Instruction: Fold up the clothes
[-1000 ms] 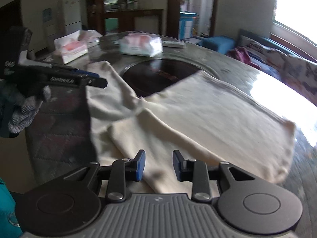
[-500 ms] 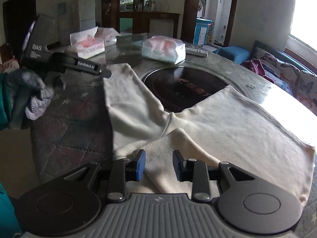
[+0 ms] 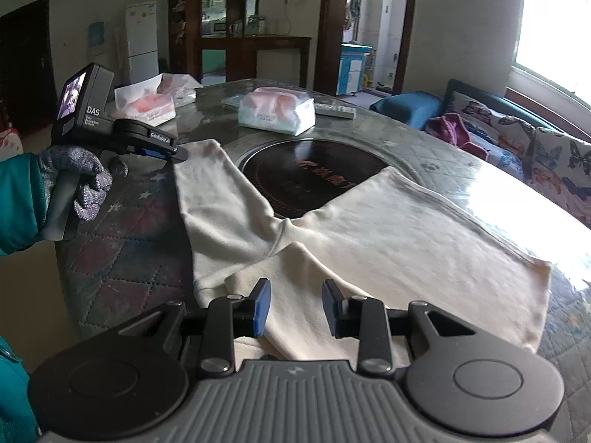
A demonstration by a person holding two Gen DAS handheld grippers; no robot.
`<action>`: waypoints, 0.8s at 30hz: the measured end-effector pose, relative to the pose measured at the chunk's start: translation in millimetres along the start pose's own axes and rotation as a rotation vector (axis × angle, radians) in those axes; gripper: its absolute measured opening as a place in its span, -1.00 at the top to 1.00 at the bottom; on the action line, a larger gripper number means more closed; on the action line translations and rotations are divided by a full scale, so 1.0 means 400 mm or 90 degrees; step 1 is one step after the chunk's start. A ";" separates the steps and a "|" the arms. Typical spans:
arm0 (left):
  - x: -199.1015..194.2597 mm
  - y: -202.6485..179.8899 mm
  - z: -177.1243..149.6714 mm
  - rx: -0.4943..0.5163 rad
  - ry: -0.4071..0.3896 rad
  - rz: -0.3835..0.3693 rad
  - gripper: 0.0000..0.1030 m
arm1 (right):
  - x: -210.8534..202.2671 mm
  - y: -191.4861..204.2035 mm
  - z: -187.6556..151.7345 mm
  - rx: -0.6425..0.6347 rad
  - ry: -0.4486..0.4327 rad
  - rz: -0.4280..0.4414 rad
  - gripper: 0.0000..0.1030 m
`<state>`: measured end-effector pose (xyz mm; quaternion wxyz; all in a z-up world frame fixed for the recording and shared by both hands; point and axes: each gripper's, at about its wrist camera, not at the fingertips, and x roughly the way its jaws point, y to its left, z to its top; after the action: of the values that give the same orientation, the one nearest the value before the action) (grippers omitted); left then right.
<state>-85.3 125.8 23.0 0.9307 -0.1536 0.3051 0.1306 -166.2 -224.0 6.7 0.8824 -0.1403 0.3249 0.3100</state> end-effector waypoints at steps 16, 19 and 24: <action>-0.265 -0.332 0.044 0.097 -0.091 -0.310 0.90 | -0.141 -0.141 -0.099 0.128 -0.052 -0.101 0.41; -0.309 -0.425 0.012 0.129 -0.082 -0.385 0.90 | -0.170 -0.169 -0.131 0.154 -0.057 -0.125 0.41; -0.334 -0.552 -0.068 0.185 -0.048 -0.468 0.90 | -0.205 -0.214 -0.191 0.204 -0.055 -0.149 0.41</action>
<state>-129.5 -106.7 129.0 0.9382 -0.1143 0.2106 -0.2499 -197.7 -361.2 7.3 0.9367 -0.0215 0.3131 0.1554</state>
